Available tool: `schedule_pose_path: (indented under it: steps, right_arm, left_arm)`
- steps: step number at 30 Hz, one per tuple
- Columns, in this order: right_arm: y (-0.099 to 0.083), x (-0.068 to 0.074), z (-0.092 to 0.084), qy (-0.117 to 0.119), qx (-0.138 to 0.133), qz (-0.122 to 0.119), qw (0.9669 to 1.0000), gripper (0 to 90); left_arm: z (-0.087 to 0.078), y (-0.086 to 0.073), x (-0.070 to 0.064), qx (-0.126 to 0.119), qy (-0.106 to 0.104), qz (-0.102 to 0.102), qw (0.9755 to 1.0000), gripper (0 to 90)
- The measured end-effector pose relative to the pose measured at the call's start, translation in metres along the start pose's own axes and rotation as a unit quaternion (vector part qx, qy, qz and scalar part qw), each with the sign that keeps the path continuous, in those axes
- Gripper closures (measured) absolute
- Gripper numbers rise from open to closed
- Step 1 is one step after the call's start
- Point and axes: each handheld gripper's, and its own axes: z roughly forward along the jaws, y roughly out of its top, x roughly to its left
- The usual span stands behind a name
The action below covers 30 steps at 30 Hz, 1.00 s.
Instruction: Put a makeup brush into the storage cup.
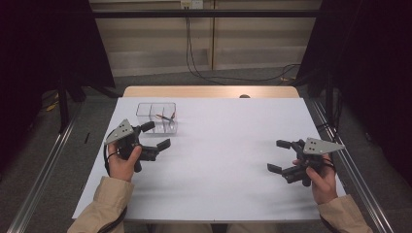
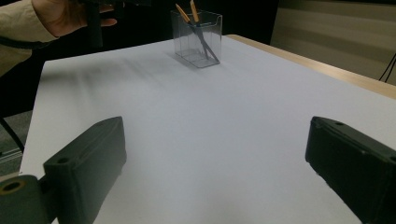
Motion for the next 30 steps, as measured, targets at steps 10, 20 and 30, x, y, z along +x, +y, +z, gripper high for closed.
schedule_pose_path:
  steps: [10,20,30]
  right_arm:
    - [0.000,0.000,-0.001,0.001,-0.002,0.000,1.0000,4.6]
    - [0.000,0.000,-0.001,0.001,-0.003,-0.001,1.0000,4.6]
    - [-0.001,-0.001,-0.002,-0.001,-0.006,0.005,1.0000,4.6]
  left_arm:
    - [-0.010,-0.002,-0.002,0.000,-0.005,0.009,0.9999,0.0]
    - [-0.018,-0.004,-0.002,0.004,-0.007,0.014,0.9999,0.0]
    - [-0.023,-0.006,-0.005,0.009,-0.011,0.017,0.9998,0.0]
